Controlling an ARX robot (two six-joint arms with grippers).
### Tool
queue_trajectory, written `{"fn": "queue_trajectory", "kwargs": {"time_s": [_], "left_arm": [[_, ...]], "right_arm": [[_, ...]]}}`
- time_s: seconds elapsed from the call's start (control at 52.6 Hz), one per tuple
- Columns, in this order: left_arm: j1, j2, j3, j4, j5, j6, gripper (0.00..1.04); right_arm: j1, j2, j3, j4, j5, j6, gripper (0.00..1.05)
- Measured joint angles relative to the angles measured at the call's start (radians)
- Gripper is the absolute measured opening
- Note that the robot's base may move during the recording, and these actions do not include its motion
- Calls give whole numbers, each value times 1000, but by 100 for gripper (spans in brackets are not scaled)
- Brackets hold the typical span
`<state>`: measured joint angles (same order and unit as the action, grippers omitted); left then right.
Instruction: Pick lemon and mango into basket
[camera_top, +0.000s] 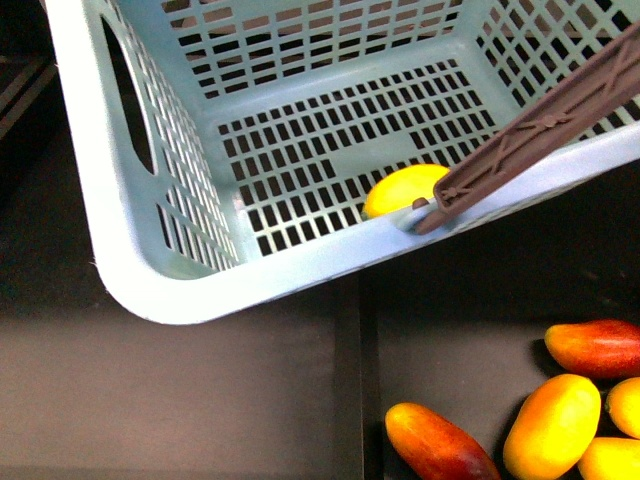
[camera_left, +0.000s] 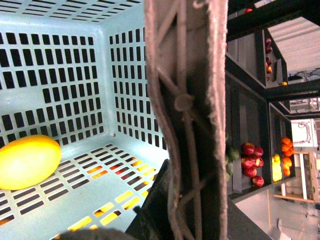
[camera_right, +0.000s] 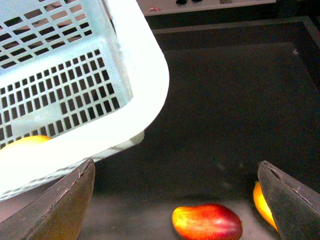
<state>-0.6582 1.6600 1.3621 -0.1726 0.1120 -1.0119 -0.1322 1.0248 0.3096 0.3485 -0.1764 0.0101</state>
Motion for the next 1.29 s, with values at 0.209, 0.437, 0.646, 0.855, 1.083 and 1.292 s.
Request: {"fn": "queue_trajectory", "kwargs": {"time_s": [0.209,0.437,0.646,0.855,1.083,1.292], "left_arm": [[-3,0,0,0,-5,-6,6],[4,0,0,0,-20,0,6],[1,0,0,0,-3,-4,6],[-1,0,0,0,-7,-3,6],[1,0,0,0,-10,-2,6],[1,0,0,0,-5,-3,6]], "right_arm": [[-234,381,166,56,-296,-290,96],[-433,741,381,-43,-341,-615,96],[-518,1003,544,-161,-270,-901,96],[-516,1180,651,-188,-196,-1053,96],[-492,1336,773,-208,-158,-1076,96],[-468,1415,851,-242,-143,-1075,96]]}}
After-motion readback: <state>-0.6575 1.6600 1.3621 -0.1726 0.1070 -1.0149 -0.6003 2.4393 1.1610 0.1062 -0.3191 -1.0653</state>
